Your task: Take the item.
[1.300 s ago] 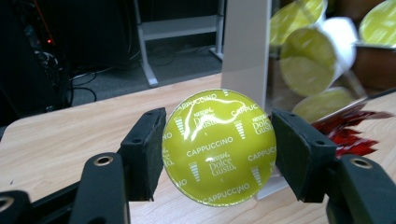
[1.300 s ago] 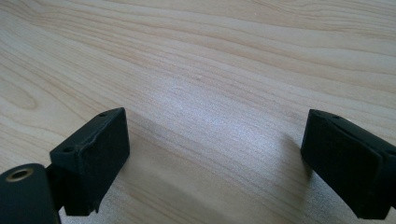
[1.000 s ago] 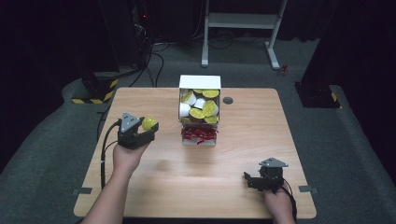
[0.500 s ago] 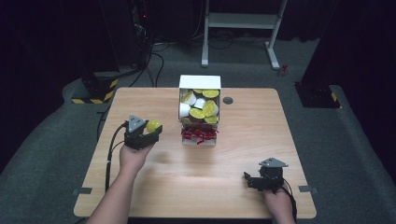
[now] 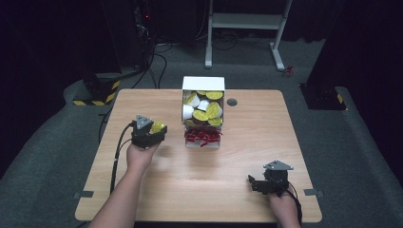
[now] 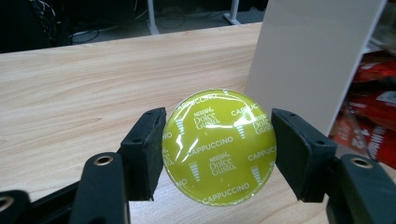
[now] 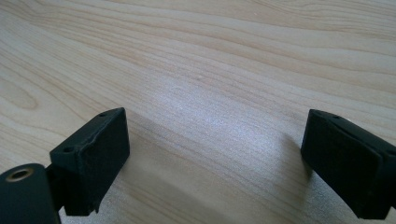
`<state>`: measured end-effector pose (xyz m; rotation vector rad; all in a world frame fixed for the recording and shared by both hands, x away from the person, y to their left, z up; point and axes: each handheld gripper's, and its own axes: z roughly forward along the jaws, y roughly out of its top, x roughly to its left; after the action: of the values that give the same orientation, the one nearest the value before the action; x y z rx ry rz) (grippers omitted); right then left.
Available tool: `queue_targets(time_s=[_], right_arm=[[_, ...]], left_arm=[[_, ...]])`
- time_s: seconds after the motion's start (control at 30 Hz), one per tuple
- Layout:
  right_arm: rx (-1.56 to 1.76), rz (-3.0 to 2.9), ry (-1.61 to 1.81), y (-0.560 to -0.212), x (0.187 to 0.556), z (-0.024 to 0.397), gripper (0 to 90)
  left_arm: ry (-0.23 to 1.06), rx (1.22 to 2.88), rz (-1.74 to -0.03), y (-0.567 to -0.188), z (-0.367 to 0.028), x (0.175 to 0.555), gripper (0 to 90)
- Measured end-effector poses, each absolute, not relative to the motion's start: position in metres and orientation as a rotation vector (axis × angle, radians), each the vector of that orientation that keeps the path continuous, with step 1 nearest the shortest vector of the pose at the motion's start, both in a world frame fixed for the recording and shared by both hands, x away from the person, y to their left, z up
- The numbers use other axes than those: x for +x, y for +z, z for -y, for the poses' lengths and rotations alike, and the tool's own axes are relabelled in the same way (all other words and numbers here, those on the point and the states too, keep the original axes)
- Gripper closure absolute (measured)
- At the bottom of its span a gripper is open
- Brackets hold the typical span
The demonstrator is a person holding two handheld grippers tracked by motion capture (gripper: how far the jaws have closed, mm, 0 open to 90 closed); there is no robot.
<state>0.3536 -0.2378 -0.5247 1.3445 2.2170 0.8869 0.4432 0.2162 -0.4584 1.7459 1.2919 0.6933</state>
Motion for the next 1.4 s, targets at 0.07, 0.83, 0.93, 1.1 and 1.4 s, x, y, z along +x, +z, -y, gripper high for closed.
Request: queue_targets(time_s=[0.07,0.83,0.93,1.1,1.4], right_arm=[[1.345,-2.217,0.887,-0.525,0.354,0.238,8.0],[1.324,-2.233,0.892,-0.525,0.354,0.237,8.0],[1.318,-2.234,0.893,-0.525,0.353,0.237,8.0],[1.318,-2.235,0.893,-0.525,0.353,0.237,7.9],[1.323,-2.234,0.893,-0.525,0.353,0.237,7.9]], left_arm=[[0.674,1.748,-1.316,-0.462,-0.215,0.445,38.4],[0.628,1.786,-1.418,-0.505,-0.221,0.453,38.3],[0.628,1.796,-1.413,-0.510,-0.218,0.453,38.3],[0.634,1.796,-1.400,-0.517,-0.214,0.454,38.2],[0.647,1.782,-1.394,-0.518,-0.213,0.456,38.1]])
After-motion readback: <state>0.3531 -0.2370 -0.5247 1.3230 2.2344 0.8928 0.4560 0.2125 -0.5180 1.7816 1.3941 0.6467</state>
